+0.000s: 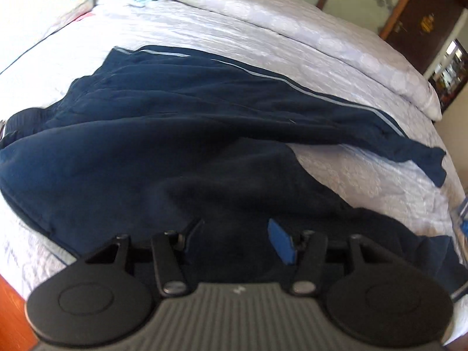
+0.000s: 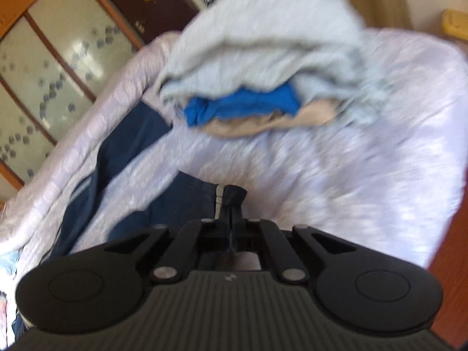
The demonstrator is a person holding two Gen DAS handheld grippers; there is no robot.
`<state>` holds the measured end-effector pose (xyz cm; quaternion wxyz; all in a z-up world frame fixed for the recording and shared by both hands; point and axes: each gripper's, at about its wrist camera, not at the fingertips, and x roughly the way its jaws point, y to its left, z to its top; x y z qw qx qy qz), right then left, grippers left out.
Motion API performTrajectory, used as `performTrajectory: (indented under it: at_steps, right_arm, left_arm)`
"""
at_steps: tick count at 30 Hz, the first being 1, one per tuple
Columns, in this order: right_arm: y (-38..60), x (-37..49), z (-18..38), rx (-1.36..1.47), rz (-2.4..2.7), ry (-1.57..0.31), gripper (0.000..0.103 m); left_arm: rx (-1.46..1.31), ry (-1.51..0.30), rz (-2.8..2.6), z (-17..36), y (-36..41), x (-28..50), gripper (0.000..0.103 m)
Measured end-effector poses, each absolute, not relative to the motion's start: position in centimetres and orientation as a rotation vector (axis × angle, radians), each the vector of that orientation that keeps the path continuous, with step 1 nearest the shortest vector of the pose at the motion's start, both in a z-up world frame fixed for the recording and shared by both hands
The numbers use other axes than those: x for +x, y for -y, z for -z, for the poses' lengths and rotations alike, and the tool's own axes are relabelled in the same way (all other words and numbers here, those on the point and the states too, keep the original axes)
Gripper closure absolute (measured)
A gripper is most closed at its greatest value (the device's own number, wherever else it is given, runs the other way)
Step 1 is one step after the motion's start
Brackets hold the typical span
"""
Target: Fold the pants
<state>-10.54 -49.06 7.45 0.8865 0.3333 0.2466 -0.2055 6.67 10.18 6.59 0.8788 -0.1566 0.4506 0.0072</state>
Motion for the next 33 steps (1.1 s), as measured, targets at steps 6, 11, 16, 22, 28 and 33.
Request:
performTrajectory:
  at_steps: [6,11,16,22,28,33]
  right_arm:
    - [49.6,-16.0,-7.9,0.712,0.505,-0.521,0.1]
    - [49.2,-16.0,-4.7,0.718,0.6,-0.622,0.099]
    - [48.1,-16.1,-6.5,0.591,0.685,-0.59,0.091]
    - [47.0,-14.2,-11.3,0.474,0.6,-0.477,0.091]
    - [46.0,-5.5,-13.6,0.575,0.289,-0.513,0.083]
    - [44.0,4.4,-15.4,0.507,0.169,-0.505,0.073]
  left_arm:
    - [-0.29,-0.965,-0.002,-5.7,-9.6,6.8,0.053]
    - [-0.255,-1.01,-0.019,-4.1,-9.1,7.2,0.053]
    - [-0.19,-1.002,-0.023,-2.7,-8.6,7.2,0.052]
    - [-0.239,-0.952,0.07,-5.5,-9.3,8.7,0.052]
    - [-0.052,-0.74,-0.029,-12.2,-11.7,14.6,0.044]
    - [0.068,-0.711,-0.216,-13.0,-17.3,22.3,0.036]
